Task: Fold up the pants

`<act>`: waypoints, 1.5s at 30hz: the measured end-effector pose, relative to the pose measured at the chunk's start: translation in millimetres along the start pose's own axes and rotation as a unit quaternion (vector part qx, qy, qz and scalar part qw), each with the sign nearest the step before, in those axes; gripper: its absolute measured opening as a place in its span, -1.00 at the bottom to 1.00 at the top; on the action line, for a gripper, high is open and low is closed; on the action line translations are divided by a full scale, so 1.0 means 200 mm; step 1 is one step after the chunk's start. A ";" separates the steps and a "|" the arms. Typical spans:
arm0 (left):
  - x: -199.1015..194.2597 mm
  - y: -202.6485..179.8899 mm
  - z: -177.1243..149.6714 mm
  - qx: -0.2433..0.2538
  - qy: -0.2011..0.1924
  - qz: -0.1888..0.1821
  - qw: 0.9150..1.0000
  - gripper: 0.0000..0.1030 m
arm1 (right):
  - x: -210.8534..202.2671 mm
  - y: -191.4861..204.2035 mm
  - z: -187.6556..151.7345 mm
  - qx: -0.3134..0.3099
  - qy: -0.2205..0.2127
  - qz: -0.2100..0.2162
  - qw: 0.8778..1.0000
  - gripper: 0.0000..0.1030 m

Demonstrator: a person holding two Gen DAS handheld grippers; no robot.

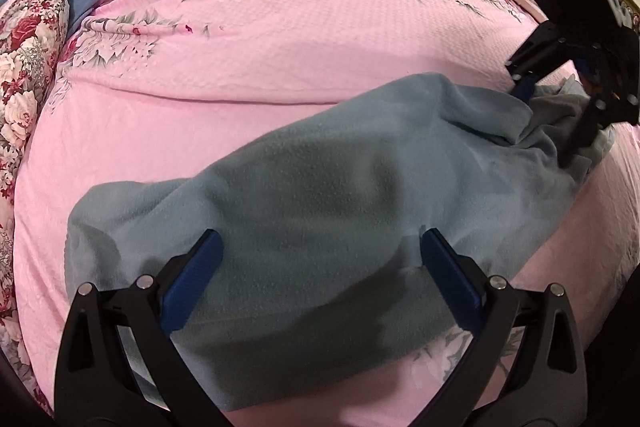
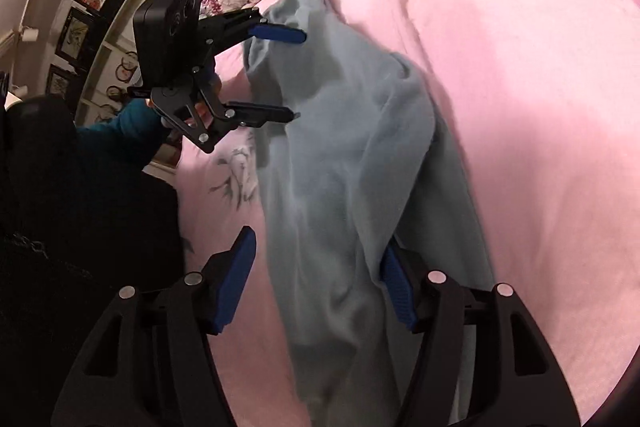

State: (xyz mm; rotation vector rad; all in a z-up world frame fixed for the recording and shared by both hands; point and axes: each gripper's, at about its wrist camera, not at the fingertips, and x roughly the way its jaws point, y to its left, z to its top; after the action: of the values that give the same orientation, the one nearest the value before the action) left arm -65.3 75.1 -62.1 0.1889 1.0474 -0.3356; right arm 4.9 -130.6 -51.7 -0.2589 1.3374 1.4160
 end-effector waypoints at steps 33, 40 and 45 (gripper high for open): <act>-0.27 0.66 -0.08 -0.178 -0.090 0.050 0.979 0.96 | -0.02 -0.29 0.41 0.069 -0.130 -0.090 0.985 0.19; -0.14 0.83 -0.08 -0.250 -0.062 -0.013 0.966 0.96 | 0.17 -0.21 0.45 0.029 -0.067 -0.077 0.994 -0.39; 0.00 0.74 0.00 -0.210 -0.035 -0.024 0.977 0.96 | 0.13 -0.09 0.44 -0.002 -0.071 -0.152 0.986 -0.85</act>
State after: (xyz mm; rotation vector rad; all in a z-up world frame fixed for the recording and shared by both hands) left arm -11.5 212.6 -63.7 -0.2261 1.0303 -0.1563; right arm 54.4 -50.9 -51.4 -0.3426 1.1259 1.1581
